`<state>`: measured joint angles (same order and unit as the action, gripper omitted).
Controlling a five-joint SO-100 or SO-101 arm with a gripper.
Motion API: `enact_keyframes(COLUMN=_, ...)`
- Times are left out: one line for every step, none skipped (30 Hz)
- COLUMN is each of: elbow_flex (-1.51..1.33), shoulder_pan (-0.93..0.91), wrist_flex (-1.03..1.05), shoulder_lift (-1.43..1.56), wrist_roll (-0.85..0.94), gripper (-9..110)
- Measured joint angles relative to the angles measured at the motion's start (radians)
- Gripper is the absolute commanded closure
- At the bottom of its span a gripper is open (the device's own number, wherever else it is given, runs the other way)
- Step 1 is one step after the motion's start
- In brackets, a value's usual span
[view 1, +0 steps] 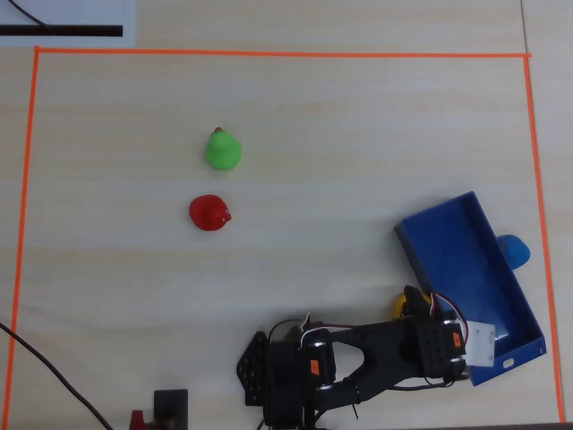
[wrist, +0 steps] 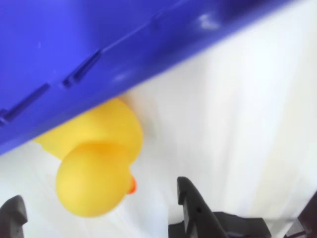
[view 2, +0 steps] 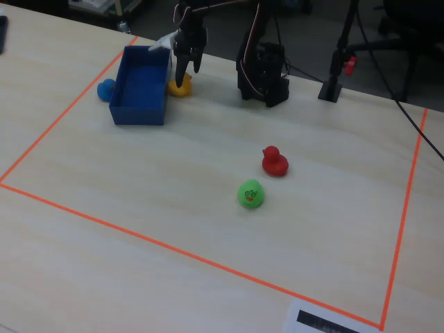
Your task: Grasp yellow duck and put it into box.
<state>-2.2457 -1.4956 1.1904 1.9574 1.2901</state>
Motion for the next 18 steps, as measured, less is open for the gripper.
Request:
enact_keyframes(elbow_flex=0.000, shoulder_pan=0.009, wrist_flex=0.000, shoulder_lift=-0.009, wrist_roll=0.000, gripper=60)
enact_keyframes(elbow_flex=0.000, shoulder_pan=0.015, wrist_flex=0.000, shoulder_lift=-0.018, wrist_roll=0.000, gripper=60)
enact_keyframes(elbow_flex=0.000, shoulder_pan=0.020, wrist_flex=0.000, shoulder_lift=-0.029, wrist_roll=0.000, gripper=60)
enact_keyframes(elbow_flex=0.000, shoulder_pan=0.023, wrist_flex=-0.002, shoulder_lift=-0.038, wrist_roll=0.000, gripper=60)
enact_keyframes(elbow_flex=0.000, shoulder_pan=0.028, wrist_flex=-0.002, shoulder_lift=-0.049, wrist_roll=0.000, gripper=60)
enact_keyframes(elbow_flex=0.002, shoulder_pan=0.035, wrist_flex=-0.002, shoulder_lift=-0.061, wrist_roll=0.000, gripper=60)
enact_keyframes(elbow_flex=0.006, shoulder_pan=0.040, wrist_flex=-0.002, shoulder_lift=-0.074, wrist_roll=0.000, gripper=60)
enact_keyframes(elbow_flex=0.012, shoulder_pan=0.043, wrist_flex=-0.002, shoulder_lift=-0.086, wrist_roll=0.000, gripper=60)
enact_keyframes(elbow_flex=0.020, shoulder_pan=0.044, wrist_flex=-0.002, shoulder_lift=-0.100, wrist_roll=0.000, gripper=60)
enact_keyframes(elbow_flex=0.032, shoulder_pan=0.043, wrist_flex=-0.002, shoulder_lift=-0.115, wrist_roll=0.000, gripper=60)
enact_keyframes(elbow_flex=0.044, shoulder_pan=0.041, wrist_flex=-0.002, shoulder_lift=-0.127, wrist_roll=0.000, gripper=60)
enact_keyframes(elbow_flex=0.057, shoulder_pan=0.040, wrist_flex=-0.002, shoulder_lift=-0.144, wrist_roll=0.000, gripper=60)
enact_keyframes(elbow_flex=0.072, shoulder_pan=0.038, wrist_flex=-0.002, shoulder_lift=-0.160, wrist_roll=0.000, gripper=60)
enact_keyframes(elbow_flex=0.087, shoulder_pan=0.038, wrist_flex=-0.002, shoulder_lift=-0.178, wrist_roll=0.000, gripper=60)
enact_keyframes(elbow_flex=0.104, shoulder_pan=0.040, wrist_flex=-0.002, shoulder_lift=-0.195, wrist_roll=0.000, gripper=60)
enact_keyframes(elbow_flex=0.124, shoulder_pan=0.041, wrist_flex=-0.002, shoulder_lift=-0.213, wrist_roll=0.000, gripper=60)
enact_keyframes(elbow_flex=0.144, shoulder_pan=0.038, wrist_flex=-0.002, shoulder_lift=-0.232, wrist_roll=0.000, gripper=60)
enact_keyframes(elbow_flex=0.166, shoulder_pan=0.034, wrist_flex=-0.002, shoulder_lift=-0.252, wrist_roll=0.000, gripper=60)
